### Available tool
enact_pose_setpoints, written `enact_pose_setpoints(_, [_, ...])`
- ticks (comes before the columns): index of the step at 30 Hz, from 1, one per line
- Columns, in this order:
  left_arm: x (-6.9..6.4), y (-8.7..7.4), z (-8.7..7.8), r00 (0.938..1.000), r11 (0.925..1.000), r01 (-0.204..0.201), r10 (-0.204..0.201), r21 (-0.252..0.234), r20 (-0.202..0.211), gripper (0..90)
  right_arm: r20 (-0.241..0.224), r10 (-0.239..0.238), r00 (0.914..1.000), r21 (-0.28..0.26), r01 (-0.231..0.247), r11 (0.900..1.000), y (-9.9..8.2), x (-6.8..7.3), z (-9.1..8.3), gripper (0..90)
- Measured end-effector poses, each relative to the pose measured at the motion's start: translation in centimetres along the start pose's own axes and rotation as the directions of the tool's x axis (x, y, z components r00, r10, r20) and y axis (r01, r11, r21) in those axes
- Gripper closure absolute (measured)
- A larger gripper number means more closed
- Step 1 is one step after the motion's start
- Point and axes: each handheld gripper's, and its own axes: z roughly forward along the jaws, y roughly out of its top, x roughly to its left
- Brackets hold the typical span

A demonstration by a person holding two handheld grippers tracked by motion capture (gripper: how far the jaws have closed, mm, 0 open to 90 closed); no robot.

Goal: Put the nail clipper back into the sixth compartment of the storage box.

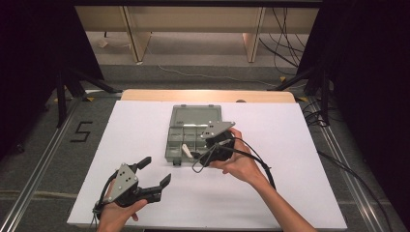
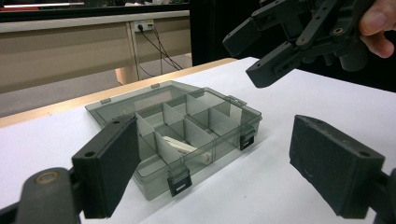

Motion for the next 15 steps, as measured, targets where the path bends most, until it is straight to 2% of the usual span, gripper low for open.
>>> enact_pose_setpoints(8, [0.0,0.0,0.0,1.0000,1.0000,-0.005,0.005,0.004,0.000,15.8,0.007,-0.012,0.9999,-0.030,0.013,0.9995,-0.8,0.4,-0.8,24.1])
enact_pose_setpoints(15, [0.0,0.0,0.0,1.0000,1.0000,-0.001,0.001,-0.007,0.001,15.8,0.019,0.007,0.9998,-0.059,-0.006,0.9982,-1.8,0.4,-1.6,23.9])
